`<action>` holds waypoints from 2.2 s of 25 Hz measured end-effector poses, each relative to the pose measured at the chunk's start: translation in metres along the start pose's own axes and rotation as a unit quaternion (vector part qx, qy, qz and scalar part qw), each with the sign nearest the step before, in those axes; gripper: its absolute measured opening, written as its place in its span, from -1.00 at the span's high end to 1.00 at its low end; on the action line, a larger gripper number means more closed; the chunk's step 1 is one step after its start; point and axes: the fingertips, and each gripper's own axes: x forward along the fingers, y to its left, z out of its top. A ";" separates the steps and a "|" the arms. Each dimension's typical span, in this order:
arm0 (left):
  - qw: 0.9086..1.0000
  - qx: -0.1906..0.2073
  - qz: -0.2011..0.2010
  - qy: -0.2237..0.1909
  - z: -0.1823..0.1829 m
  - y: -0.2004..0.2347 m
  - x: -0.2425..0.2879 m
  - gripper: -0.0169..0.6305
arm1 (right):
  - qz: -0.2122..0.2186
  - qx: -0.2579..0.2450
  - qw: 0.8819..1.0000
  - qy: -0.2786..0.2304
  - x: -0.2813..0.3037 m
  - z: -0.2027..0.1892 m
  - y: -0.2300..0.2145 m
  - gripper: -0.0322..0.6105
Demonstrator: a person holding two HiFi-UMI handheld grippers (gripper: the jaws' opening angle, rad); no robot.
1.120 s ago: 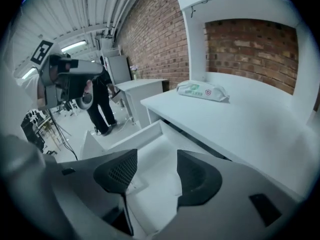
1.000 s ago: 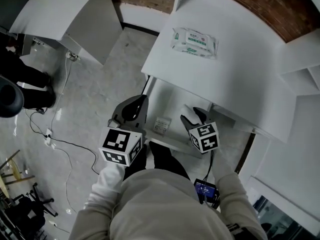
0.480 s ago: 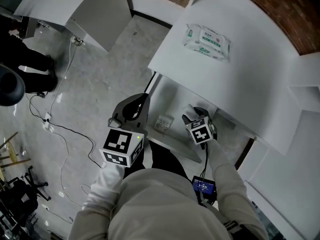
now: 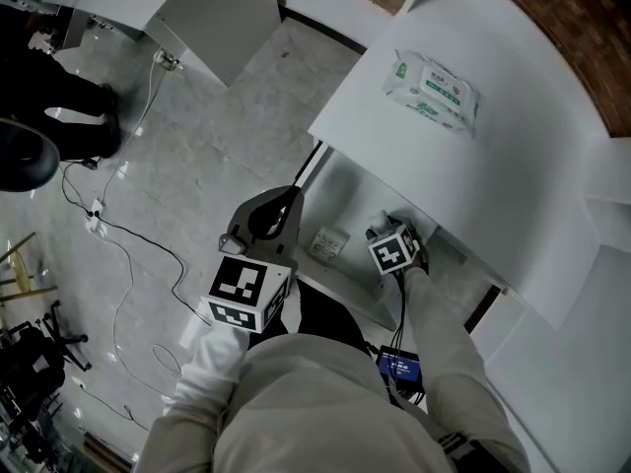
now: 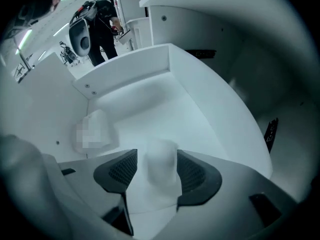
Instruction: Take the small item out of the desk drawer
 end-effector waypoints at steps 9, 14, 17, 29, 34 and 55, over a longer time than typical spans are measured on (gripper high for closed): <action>1.000 -0.016 0.021 0.006 -0.007 0.014 -0.003 0.90 | 0.003 -0.021 0.998 0.056 0.027 -0.009 0.001 0.09; 0.999 -0.021 0.026 0.011 -0.012 0.022 -0.006 0.90 | 0.012 -0.021 0.998 0.060 0.026 -0.007 0.002 0.10; 0.999 -0.021 0.024 0.010 -0.012 0.023 -0.006 0.90 | 0.007 -0.015 0.998 0.059 0.026 -0.006 0.002 0.23; 1.000 0.002 -0.009 -0.005 0.002 0.015 -0.012 0.90 | 0.007 0.052 0.998 -0.021 -0.013 0.025 0.023 0.27; 0.999 0.011 -0.031 -0.006 0.000 0.005 -0.014 0.90 | -0.002 0.099 0.994 -0.056 -0.038 0.028 0.024 0.27; 0.993 0.055 -0.104 -0.021 0.000 -0.034 -0.022 0.90 | -0.089 0.140 0.948 -0.271 -0.204 0.081 0.029 0.27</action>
